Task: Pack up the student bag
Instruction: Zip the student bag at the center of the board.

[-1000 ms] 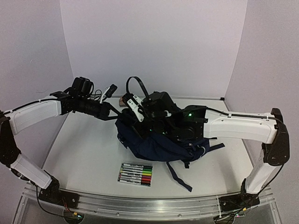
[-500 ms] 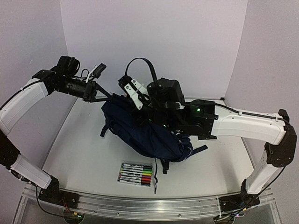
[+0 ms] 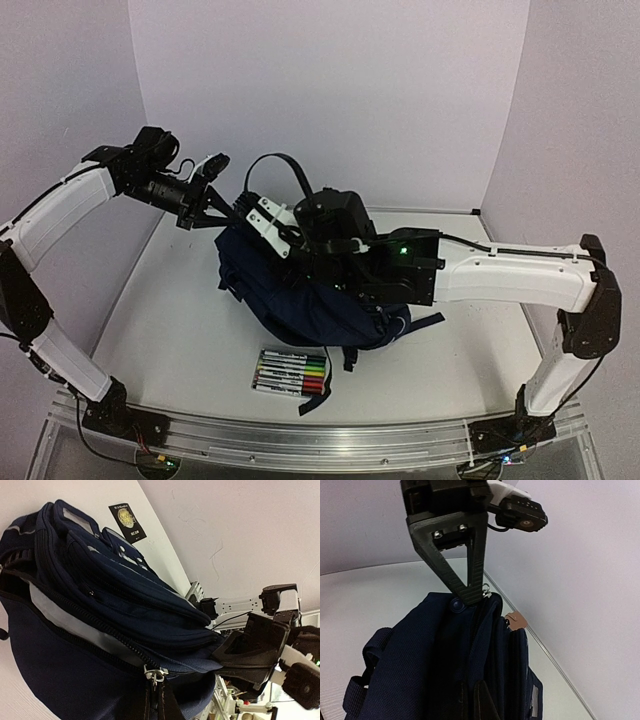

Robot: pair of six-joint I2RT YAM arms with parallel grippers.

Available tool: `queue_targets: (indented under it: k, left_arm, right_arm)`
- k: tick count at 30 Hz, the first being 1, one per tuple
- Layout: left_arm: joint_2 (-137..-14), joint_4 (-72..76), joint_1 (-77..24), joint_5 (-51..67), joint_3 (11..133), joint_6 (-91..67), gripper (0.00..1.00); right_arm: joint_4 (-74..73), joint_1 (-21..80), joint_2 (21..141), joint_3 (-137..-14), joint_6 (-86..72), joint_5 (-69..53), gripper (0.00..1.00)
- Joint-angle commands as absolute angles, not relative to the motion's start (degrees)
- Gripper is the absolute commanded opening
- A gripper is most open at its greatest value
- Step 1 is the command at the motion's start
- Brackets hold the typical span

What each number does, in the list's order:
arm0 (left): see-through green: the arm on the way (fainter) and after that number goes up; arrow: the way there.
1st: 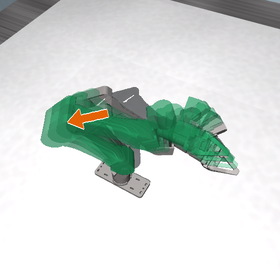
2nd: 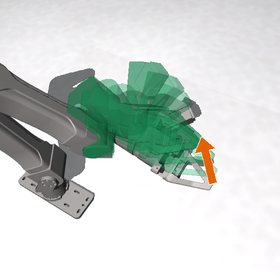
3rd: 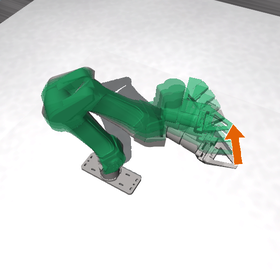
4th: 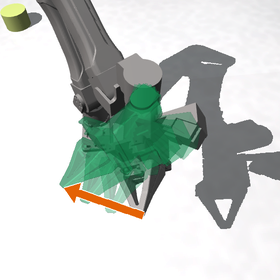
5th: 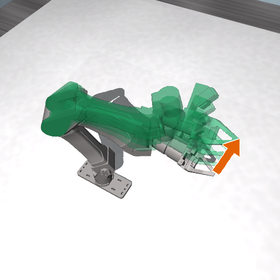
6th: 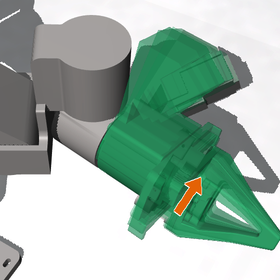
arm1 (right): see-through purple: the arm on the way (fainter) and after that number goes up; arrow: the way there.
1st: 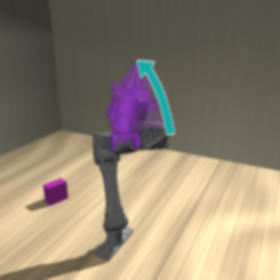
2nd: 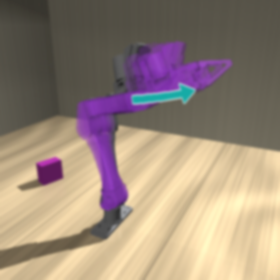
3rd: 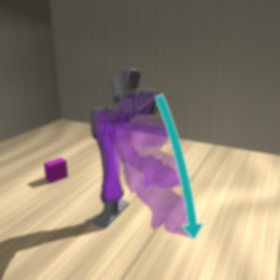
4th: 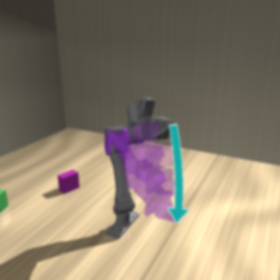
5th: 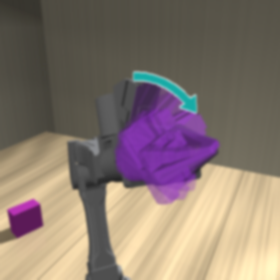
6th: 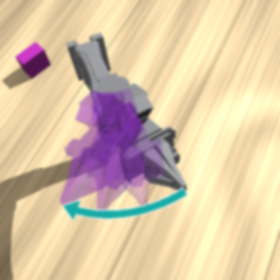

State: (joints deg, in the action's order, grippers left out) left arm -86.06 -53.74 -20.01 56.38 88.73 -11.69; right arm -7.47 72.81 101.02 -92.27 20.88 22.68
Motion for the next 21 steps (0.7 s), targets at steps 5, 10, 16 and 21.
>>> queue_targets:
  k: [5,10,16,21]
  left_arm:
    - [-90.4,-48.8,-17.7,59.5,96.0,-15.6,0.0]
    - [-89.2,-50.8,-17.4,58.7,94.5,-14.5,0.0]
    - [-82.3,-51.7,-16.3,54.8,87.8,-14.2,0.0]
    - [-77.0,-53.4,-16.0,53.0,83.3,-14.1,0.0]
  right_arm:
    - [-14.0,75.5,103.2,-88.5,21.6,23.0,0.0]
    - [-12.1,75.3,104.7,-86.8,22.9,26.4,0.0]
    - [-5.3,72.6,105.2,-87.3,22.6,21.7,0.0]
    - [-1.0,67.8,106.6,-86.4,23.6,20.0,0.0]
